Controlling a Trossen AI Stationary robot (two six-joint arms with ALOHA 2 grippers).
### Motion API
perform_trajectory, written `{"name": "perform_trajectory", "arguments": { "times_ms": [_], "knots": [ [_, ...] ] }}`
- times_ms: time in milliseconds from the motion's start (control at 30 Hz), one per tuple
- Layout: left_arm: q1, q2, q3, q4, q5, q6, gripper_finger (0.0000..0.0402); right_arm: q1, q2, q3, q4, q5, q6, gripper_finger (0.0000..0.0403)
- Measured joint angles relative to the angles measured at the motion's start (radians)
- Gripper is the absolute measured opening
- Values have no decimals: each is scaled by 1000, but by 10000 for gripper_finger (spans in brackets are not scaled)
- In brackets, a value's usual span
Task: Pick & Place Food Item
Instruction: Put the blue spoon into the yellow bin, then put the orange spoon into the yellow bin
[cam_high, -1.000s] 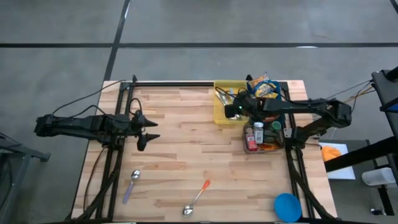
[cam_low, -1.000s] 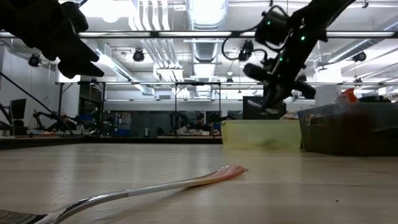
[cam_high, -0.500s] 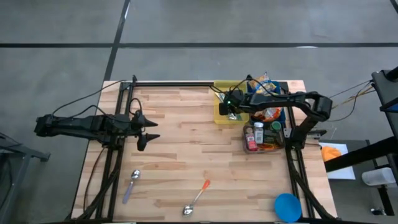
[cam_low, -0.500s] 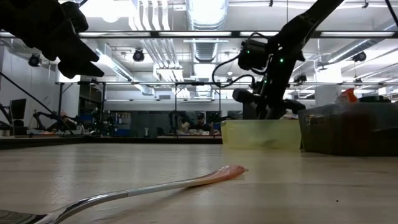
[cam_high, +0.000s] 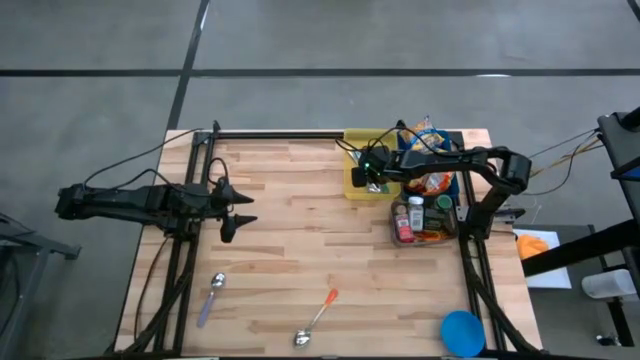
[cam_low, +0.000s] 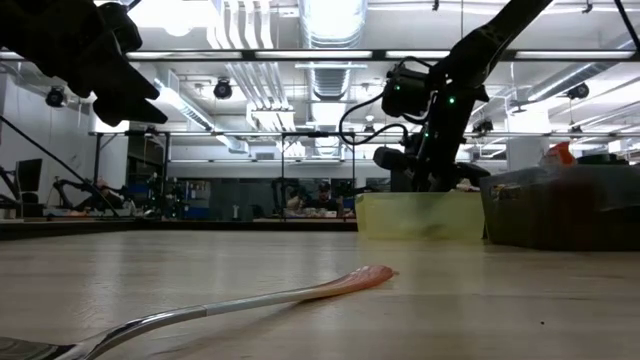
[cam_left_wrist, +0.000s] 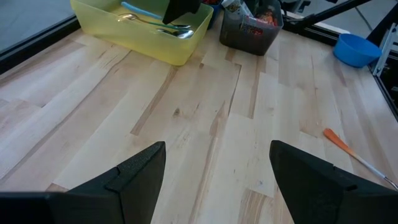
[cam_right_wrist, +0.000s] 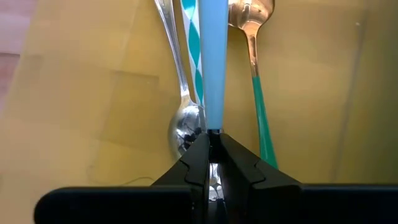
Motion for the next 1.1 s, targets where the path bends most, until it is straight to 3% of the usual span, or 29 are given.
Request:
{"name": "perform_trajectory", "arguments": {
  "times_ms": [200, 633, 1100],
  "knots": [
    [0, 0, 0, 0, 0, 0, 290, 0, 1, 0, 1, 0, 0, 24],
    [0, 0, 0, 0, 0, 0, 290, 1, 1, 0, 2, 17, 5, 127],
    [0, 0, 0, 0, 0, 0, 290, 4, -22, -1, 3, 20, -54, 135]
  ]
}}
